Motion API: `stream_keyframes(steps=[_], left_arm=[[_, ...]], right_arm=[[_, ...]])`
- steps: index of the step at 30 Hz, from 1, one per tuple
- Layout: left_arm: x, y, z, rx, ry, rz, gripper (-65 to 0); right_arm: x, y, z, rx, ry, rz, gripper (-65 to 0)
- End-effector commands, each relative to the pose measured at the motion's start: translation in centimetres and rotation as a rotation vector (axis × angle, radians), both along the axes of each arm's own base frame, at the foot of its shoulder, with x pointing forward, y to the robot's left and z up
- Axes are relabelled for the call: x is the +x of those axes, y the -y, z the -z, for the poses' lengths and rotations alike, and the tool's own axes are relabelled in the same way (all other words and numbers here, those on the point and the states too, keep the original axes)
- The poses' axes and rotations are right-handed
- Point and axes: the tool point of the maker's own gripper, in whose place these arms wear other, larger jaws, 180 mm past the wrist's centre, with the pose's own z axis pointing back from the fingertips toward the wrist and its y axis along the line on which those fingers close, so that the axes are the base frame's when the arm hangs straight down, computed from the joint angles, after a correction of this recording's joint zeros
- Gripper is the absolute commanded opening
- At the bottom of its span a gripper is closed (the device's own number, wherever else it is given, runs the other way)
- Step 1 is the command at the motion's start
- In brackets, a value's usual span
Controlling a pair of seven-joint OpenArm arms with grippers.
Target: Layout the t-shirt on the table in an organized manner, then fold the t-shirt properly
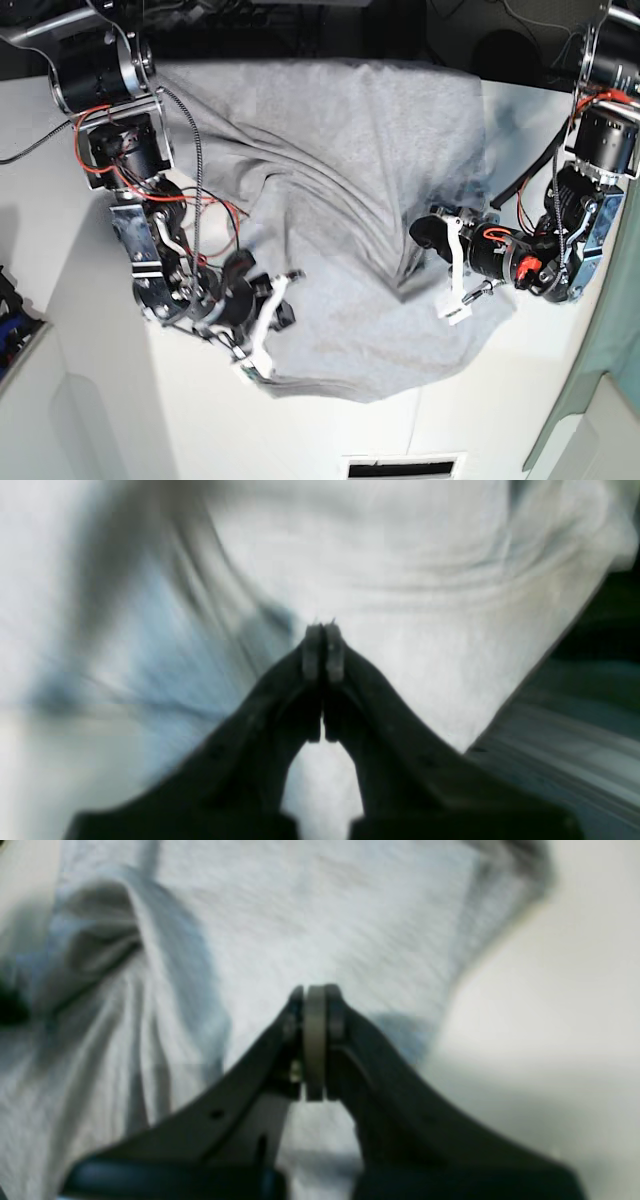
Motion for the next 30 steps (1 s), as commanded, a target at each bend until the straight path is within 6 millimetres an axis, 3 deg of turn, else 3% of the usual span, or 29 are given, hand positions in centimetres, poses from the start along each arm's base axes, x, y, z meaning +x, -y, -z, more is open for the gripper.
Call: stream_keyframes(steps=[1,7,10,13,18,23,26,30], left_arm=[[0.6,1.1,-1.1,-0.043,0.042,0.01,-65.0],[-7.1,0.2,4.9,0.03,-0.11,0.018,-65.0],[-8.4,-2.0,7.4,0.152,-0.1,0.023,-65.0],[-6.4,-4.6,8.2,0.257,-0.062,-0.038,-65.0],[-1.6,-8.9,7.8,0.404,-0.006,-0.129,-65.0],[4.1,-12.5,6.1,0.488,0.104,-0.251,-65.0],[7.3,-12.2,4.5,0.48,0.142,-0.277,-65.0],[11.0,-9.1,2.4,0.421,0.185,-0.285,-65.0]], right_arm=[[1.9,-0.2,-1.4,0.006,0.042,0.008,-65.0],[0.4,-1.9,2.8,-0.076,-0.065,-0.068,-65.0],[-0.2,-1.2,3.7,-0.096,-0.083,-0.069,-65.0],[0.0,0.3,4.0,-0.108,-0.091,-0.049,-65.0],[-1.4,3.7,5.4,-0.107,-0.213,0.008,-65.0],[-3.2,4.4,6.3,-0.052,-0.3,0.039,-65.0],[-4.9,4.1,7.2,-0.029,-0.336,0.037,-65.0],[-7.5,3.1,8.3,0.009,-0.365,0.023,-65.0]])
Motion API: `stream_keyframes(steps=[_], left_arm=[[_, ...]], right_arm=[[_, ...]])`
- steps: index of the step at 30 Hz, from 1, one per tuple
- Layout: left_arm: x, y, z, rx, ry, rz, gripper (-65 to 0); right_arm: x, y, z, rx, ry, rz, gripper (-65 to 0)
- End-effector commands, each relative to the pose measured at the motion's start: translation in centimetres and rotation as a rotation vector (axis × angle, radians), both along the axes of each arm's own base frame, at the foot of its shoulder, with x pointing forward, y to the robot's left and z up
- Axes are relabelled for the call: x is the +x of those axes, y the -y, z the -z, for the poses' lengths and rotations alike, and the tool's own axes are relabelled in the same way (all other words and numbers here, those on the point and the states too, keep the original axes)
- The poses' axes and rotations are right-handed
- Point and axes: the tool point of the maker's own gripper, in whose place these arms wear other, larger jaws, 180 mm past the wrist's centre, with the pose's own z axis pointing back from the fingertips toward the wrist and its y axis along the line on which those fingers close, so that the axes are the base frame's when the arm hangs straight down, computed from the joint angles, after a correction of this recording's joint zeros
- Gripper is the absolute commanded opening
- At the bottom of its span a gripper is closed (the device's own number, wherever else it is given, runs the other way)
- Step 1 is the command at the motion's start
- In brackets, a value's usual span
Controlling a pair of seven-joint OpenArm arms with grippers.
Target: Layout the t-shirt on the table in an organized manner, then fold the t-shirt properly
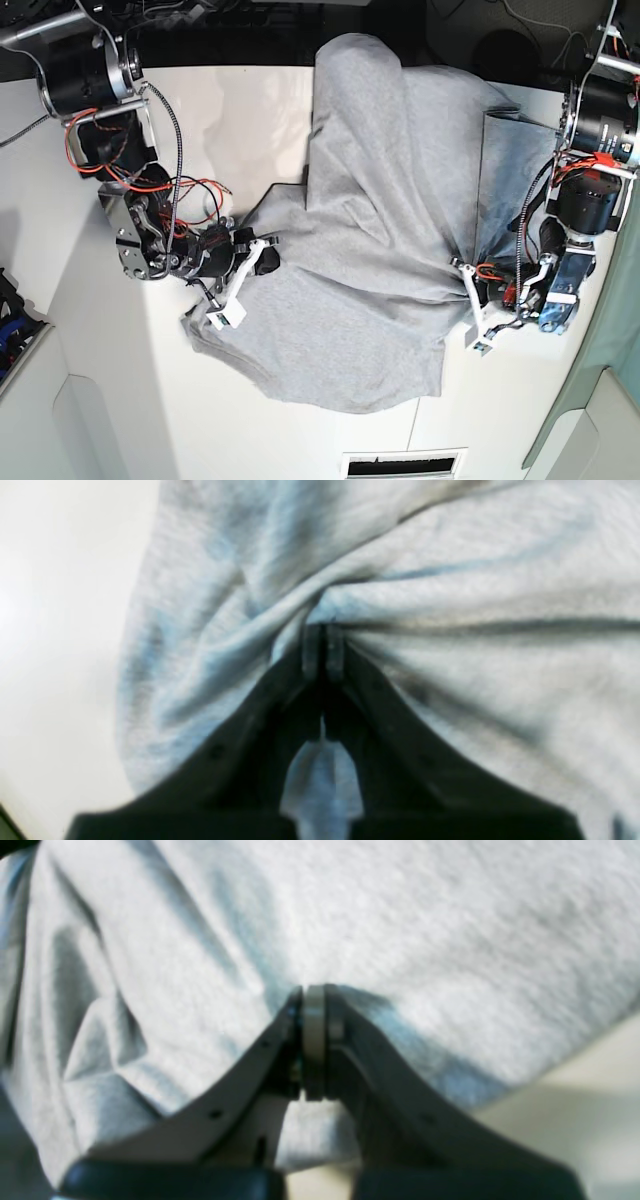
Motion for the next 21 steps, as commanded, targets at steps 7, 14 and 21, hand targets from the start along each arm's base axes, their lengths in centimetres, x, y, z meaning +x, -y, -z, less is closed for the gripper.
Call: stream_keyframes(steps=[7,14,21], left_arm=[[3.4,2.6,-2.9,-0.053,0.078,0.021,-65.0],[4.9,2.0,-5.5,-0.066,0.097,0.006,-65.0],[6.0,0.9,-12.9,-0.208,0.188,0.041,-55.6]], right_arm=[[-3.5,-1.4,0.2,0.022,-0.01,-0.045,-65.0],[0.1,-0.2,-4.6,0.076,0.143,0.036,-65.0],[5.2,5.6,-10.7,0.079,0.311,0.212,-65.0]])
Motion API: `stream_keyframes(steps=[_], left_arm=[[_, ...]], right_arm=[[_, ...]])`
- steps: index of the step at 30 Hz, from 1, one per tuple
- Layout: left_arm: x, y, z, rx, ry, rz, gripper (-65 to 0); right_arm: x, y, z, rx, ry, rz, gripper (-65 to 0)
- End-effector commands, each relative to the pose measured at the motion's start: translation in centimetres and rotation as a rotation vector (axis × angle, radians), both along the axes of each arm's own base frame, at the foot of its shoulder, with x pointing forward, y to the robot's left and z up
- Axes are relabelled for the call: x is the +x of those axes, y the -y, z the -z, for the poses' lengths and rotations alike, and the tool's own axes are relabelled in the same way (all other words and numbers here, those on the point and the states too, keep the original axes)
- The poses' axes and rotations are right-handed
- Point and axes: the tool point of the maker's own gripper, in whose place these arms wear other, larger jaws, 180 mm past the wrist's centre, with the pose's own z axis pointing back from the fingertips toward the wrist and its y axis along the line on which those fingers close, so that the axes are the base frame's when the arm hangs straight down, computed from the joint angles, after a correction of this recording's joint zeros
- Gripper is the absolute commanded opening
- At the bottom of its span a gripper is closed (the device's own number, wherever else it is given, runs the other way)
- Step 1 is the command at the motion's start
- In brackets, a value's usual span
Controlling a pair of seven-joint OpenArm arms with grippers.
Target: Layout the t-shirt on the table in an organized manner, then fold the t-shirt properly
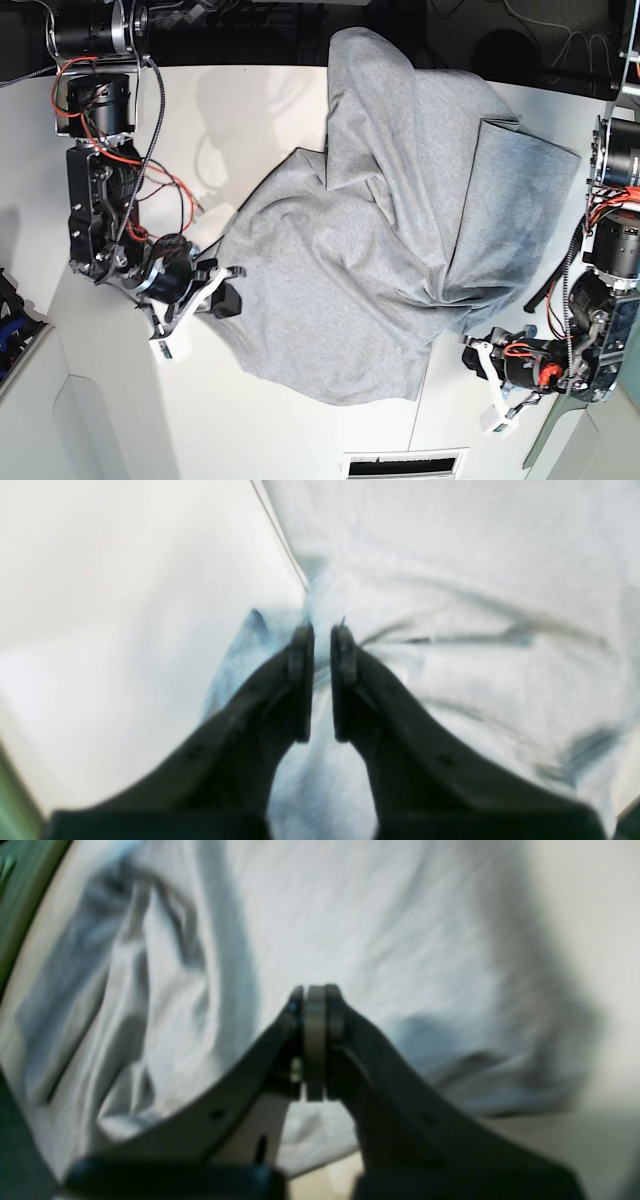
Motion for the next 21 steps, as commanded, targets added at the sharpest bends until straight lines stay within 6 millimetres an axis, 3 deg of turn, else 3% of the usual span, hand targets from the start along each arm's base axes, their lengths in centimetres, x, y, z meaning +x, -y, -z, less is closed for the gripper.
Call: stream_keyframes(steps=[1,4,8,11,17,21], left_arm=[[1.0,-0.4,-2.4,-0.023,0.051,0.004,-55.6],[0.4,-1.3,-2.9,-0.035,0.051,0.019,-55.6],[-1.4,-2.0,-1.4,-0.049,-0.001,0.028,-55.6],[-3.6,-2.3,1.0,-0.049,-0.069,0.035,-55.6],[-7.9,-2.8,5.4,-0.046,-0.186,0.035,-55.4],[-10.9,-2.5,7.8,-0.066,-0.266,0.032,-40.7]], right_arm=[[1.6,1.4,-1.8,-0.001,0.056,0.038,-65.0],[3.8,4.7,-3.7,-0.022,0.132,0.115,-65.0],[6.0,9.7,-5.0,-0.07,0.173,0.25,-46.0],[6.3,11.9,-4.0,-0.093,0.129,0.303,-35.1],[5.0,11.3,1.4,-0.084,-0.008,0.278,-33.8],[3.4,9.7,4.6,-0.067,-0.048,0.216,-33.8]])
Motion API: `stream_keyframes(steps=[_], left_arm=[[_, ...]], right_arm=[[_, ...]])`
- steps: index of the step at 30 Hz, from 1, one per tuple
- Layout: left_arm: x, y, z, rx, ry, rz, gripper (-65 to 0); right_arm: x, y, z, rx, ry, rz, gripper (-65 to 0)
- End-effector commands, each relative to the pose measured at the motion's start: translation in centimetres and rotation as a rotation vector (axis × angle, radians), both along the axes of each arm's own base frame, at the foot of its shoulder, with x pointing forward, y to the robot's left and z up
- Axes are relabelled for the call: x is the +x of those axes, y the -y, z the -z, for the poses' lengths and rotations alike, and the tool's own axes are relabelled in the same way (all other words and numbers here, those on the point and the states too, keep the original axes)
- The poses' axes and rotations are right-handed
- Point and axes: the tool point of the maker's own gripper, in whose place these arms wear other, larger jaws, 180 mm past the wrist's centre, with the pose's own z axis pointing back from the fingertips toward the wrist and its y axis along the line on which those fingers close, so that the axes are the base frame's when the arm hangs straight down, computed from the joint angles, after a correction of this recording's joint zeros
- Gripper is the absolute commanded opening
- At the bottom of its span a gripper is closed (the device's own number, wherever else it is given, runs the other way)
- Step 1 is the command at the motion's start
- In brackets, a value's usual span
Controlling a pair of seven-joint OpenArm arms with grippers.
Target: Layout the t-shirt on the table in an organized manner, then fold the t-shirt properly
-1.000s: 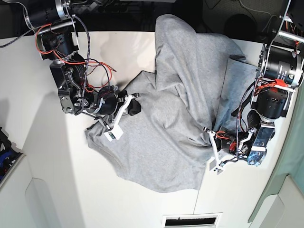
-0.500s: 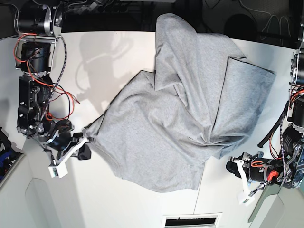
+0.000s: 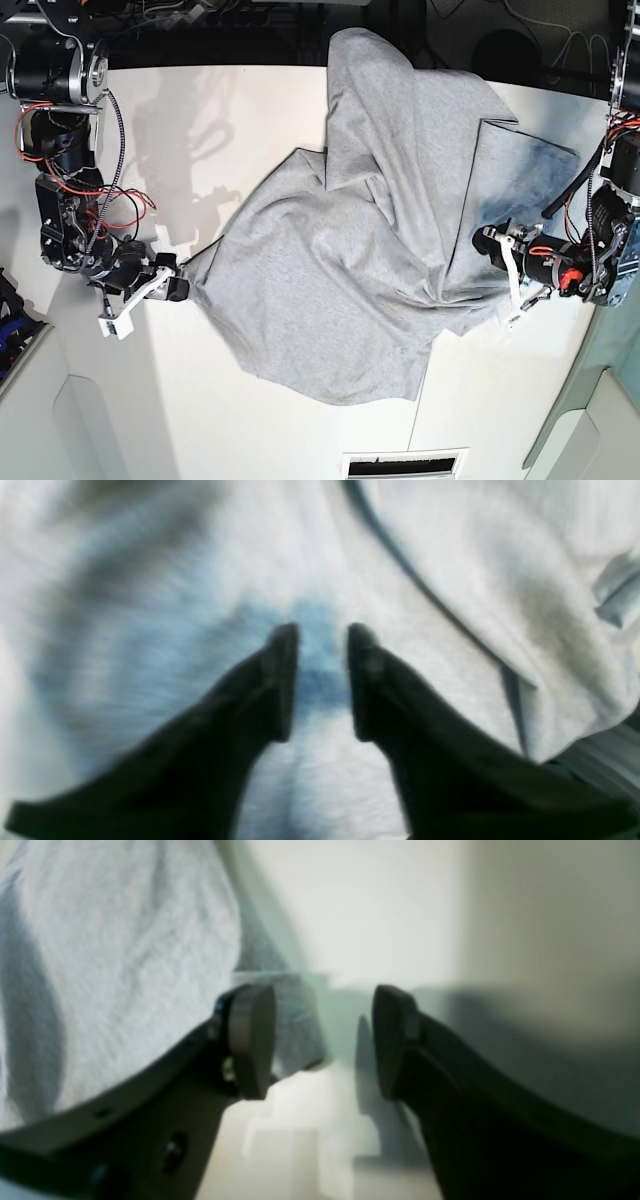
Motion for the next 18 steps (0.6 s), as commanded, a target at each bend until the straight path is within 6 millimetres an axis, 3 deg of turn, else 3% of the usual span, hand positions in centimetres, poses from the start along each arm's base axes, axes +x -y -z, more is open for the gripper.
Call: stream_keyframes(steps=[1,7,9,11,12,14,18], left_arm=[[0.8,-0.3,-0.9,-0.009,0.031,-0.005,-37.7],[-3.1,-0.5,2.1,0.006,-0.057,-0.007,-37.3],[-3.6,-1.1,3.2,0.047,-0.053,-0.017,-45.4],[-3.3,-2.3,3.9,0.114,-0.011,-0.047,-60.5],[-2.9,-2.9,4.1,0.151,0.017,-0.059,-65.0],[-2.2,-4.4,4.3,0.243,0.061,-0.065,-65.0],[0.4,-7.3,3.1,0.411,0.162,-0.066,-65.0]], right_arm=[[1.7,0.6,-1.6,-0.016,0.065,-0.001,-33.8],[0.8,-2.1,-0.1,-0.056,0.053,-0.099,-34.7],[0.7,-3.3,0.1,-0.055,0.051,-0.128,-40.2],[0.4,-4.7,0.0,-0.036,0.054,-0.171,-48.6],[0.4,-5.2,0.0,-0.027,0.056,-0.178,-54.3],[0.5,-5.5,-0.2,-0.022,0.063,-0.18,-65.0],[1.5,-5.1,-1.8,-0.03,0.112,-0.178,-65.0]])
